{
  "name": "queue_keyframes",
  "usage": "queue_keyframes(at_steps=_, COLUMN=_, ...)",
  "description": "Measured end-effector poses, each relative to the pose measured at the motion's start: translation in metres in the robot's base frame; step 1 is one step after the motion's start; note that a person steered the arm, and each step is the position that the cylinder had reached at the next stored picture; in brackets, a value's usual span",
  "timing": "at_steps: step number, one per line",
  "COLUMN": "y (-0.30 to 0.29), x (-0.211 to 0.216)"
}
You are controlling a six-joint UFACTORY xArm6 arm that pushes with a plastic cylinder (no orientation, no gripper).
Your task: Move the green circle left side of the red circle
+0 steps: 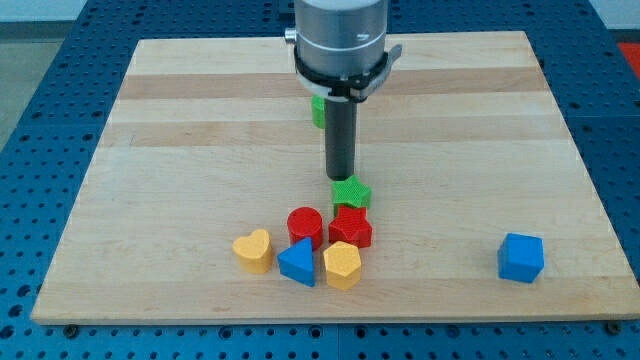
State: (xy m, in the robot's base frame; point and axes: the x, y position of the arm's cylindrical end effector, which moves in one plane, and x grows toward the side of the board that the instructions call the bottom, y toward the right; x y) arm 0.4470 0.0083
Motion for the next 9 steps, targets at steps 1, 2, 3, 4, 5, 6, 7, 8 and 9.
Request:
queue_keyframes(at_steps=1, y=0.003, x=-0.03)
queue_keyframes(at_steps=2, y=0.017, x=-0.056)
queue_keyframes(at_steps=3, y=0.046, x=-0.074)
queue_keyframes(at_steps=4, y=0.05, x=-0.103)
queue_keyframes(at_steps=5, y=0.032, x=-0.11)
queue_keyframes(at_steps=6, y=0.004, x=-0.11)
queue_keyframes(at_steps=7, y=-0.018, x=-0.11)
queue_keyframes(at_steps=8, y=-0.046, x=-0.113)
queue_keyframes(at_steps=9, y=-0.072, x=-0.114)
